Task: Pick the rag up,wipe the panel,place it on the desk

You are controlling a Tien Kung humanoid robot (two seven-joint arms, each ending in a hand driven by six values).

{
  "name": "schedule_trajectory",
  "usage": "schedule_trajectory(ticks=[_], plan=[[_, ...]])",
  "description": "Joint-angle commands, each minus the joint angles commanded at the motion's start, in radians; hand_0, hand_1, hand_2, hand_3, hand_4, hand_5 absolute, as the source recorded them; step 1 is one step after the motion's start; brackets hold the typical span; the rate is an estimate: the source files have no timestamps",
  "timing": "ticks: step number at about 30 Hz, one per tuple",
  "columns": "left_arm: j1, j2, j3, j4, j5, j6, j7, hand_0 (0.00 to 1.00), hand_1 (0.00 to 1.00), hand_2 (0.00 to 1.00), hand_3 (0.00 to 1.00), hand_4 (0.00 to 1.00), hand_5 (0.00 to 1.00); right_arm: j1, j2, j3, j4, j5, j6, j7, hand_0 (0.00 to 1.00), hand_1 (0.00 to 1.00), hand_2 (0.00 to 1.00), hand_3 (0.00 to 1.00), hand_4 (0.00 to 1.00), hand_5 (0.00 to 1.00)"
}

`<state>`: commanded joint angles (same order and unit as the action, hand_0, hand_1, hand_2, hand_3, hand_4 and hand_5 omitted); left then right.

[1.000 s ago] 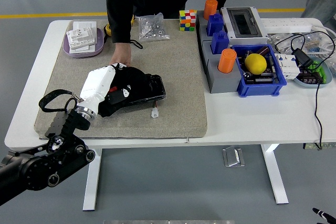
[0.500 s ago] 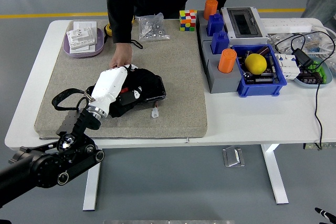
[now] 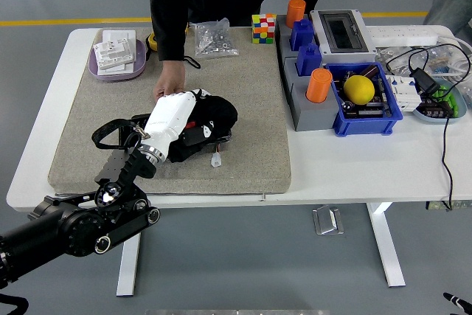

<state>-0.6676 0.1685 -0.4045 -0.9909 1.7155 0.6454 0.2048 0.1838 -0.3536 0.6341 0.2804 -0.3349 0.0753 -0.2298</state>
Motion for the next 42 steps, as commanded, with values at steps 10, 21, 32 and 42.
schedule_trajectory(ticks=[10, 21, 32, 42], plan=[[-0.027, -0.018, 0.05, 0.011, -0.01, 0.0, 0.008, 0.186, 0.06, 0.651, 0.706, 0.432, 0.002, 0.006, 0.0, -0.01, 0.001, 0.004, -0.003, 0.002, 0.777, 0.628, 0.713, 0.643, 0.998, 0.571], [-0.026, -0.016, 0.04, 0.023, -0.003, 0.0, 0.011, 0.185, 0.06, 0.653, 0.709, 0.435, 0.002, 0.002, 0.003, -0.001, -0.001, 0.004, -0.003, 0.002, 0.775, 0.628, 0.711, 0.643, 0.998, 0.572], [-0.005, 0.02, 0.007, 0.029, 0.016, 0.0, 0.009, 0.186, 0.06, 0.653, 0.71, 0.437, 0.002, -0.004, 0.01, 0.02, -0.002, -0.004, -0.008, 0.006, 0.774, 0.624, 0.712, 0.64, 0.998, 0.572], [0.023, 0.074, -0.047, 0.043, 0.035, 0.0, 0.003, 0.187, 0.06, 0.653, 0.71, 0.438, 0.002, -0.011, 0.013, 0.042, -0.003, -0.012, -0.01, 0.006, 0.774, 0.625, 0.711, 0.641, 0.998, 0.572]])
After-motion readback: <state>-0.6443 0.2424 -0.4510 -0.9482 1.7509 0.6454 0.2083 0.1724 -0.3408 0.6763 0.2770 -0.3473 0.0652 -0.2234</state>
